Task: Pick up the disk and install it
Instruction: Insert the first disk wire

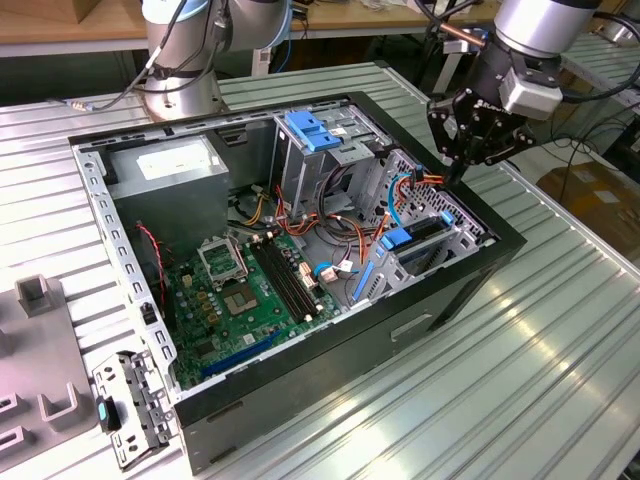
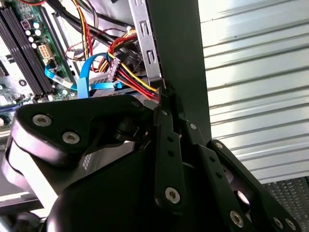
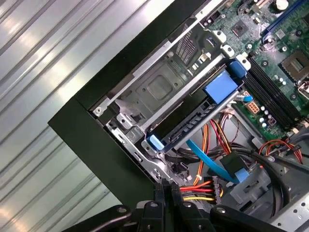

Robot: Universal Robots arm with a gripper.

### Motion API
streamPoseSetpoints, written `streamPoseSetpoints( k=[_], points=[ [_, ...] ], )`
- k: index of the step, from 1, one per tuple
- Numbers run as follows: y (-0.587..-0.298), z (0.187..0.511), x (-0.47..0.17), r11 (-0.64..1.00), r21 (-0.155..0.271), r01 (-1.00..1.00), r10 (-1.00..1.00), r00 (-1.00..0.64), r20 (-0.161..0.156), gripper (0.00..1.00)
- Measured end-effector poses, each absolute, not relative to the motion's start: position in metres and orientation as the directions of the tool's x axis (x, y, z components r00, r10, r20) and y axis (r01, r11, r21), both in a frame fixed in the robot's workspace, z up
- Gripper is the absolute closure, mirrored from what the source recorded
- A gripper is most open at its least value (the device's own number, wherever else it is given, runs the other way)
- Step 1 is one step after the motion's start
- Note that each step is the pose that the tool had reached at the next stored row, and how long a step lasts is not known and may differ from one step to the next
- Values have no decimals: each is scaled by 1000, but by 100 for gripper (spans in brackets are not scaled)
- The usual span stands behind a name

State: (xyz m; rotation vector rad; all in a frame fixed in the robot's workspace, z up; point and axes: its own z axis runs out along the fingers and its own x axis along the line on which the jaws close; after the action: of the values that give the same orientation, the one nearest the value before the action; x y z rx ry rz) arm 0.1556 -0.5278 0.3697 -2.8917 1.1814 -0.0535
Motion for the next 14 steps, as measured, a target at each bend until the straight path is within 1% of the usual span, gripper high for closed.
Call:
streamPoseSetpoints(
  k=[4, 9, 14],
  points=[
    [-528, 370, 156, -650, -29, -760, -760, 649, 25, 83],
    [-528, 370, 152, -640, -29, -768, -769, 639, 25, 83],
    [-528, 370, 152, -557, -29, -830, -831, 556, 25, 83]
  ],
)
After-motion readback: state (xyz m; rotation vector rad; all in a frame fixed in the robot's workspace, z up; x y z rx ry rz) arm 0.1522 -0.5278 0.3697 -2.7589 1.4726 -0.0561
